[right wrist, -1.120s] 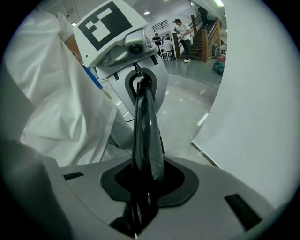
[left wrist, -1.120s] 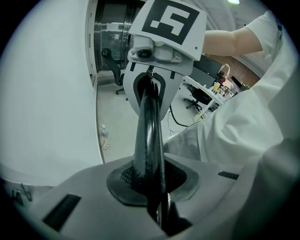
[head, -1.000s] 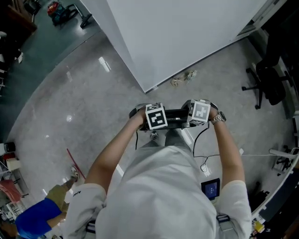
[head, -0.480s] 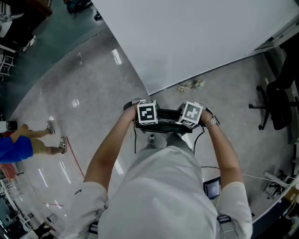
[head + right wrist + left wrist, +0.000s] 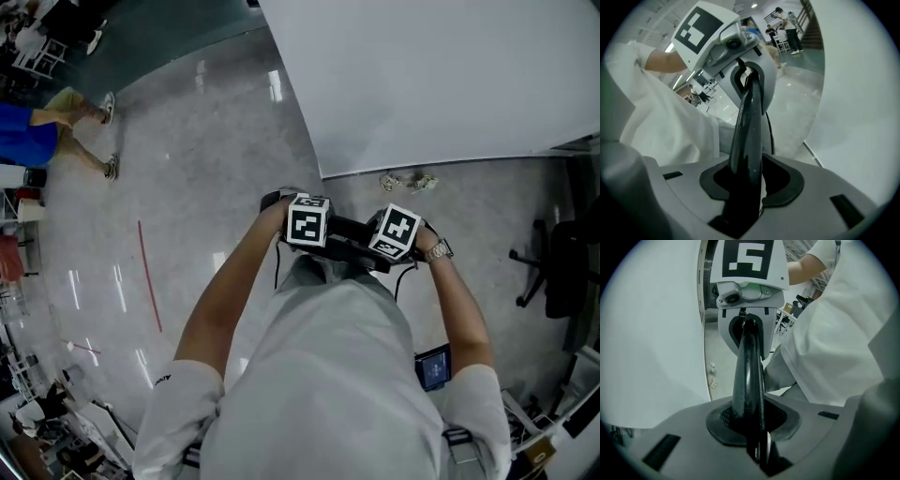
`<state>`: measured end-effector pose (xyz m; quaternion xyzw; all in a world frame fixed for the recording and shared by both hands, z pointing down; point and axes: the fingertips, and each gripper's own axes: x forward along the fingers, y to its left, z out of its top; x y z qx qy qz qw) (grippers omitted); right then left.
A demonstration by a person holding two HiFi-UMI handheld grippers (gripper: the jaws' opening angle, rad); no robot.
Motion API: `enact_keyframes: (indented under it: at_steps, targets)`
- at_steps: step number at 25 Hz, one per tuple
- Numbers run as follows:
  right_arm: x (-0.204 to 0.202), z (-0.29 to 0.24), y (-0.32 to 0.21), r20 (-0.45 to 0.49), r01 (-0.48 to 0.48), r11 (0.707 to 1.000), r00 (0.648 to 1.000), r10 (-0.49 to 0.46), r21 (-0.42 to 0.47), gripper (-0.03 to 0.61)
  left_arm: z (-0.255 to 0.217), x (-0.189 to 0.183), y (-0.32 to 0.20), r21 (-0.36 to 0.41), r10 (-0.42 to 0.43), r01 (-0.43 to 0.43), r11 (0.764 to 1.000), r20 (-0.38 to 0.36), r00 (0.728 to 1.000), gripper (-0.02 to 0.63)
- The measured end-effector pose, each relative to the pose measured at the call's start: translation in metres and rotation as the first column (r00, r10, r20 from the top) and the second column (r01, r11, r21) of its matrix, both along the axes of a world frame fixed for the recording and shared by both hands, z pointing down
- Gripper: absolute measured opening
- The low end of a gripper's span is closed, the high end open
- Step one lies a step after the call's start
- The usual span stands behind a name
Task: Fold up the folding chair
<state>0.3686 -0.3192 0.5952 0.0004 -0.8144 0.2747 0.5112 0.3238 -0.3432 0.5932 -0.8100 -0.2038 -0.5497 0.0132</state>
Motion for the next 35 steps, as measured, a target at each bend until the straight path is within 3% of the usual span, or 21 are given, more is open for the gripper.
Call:
enact_keyframes:
  at_steps: [5,9,15,23,30,35]
  targets:
    - [-0.008,-0.005,0.012,-0.109,0.134,0.989,0.986,-0.126,0.064,0.113,-0.004,-0.012,0.011,0.028,-0.016,0.016,0.999,-0.014,1.000,0.069]
    - [-0.010,-0.010,0.026,-0.168,0.120,0.990,0.980,-0.108,0.067,0.123,-0.007,-0.020,0.028,0.041,-0.020,0.020,0.999,-0.017,1.000,0.071]
    - [-0.017,-0.012,0.028,-0.182,0.005,0.998,0.983,0.008,0.070,0.088,-0.010,-0.028,0.033,0.070,-0.056,0.058,0.996,-0.032,0.998,0.071]
    - [-0.026,-0.004,-0.002,-0.256,0.122,0.981,0.963,-0.080,0.152,0.081,-0.008,-0.040,0.010,0.118,-0.141,0.145,0.982,-0.047,0.989,0.074]
    - [-0.034,-0.005,-0.047,-0.284,0.245,0.947,0.942,-0.181,0.209,0.082,-0.010,-0.049,-0.025,0.191,-0.258,0.268,0.944,-0.075,0.963,0.092]
    - [-0.044,-0.006,-0.078,-0.289,0.247,0.941,0.941,-0.176,0.230,0.081,-0.016,-0.062,-0.063,0.277,-0.308,0.332,0.902,-0.130,0.943,0.121]
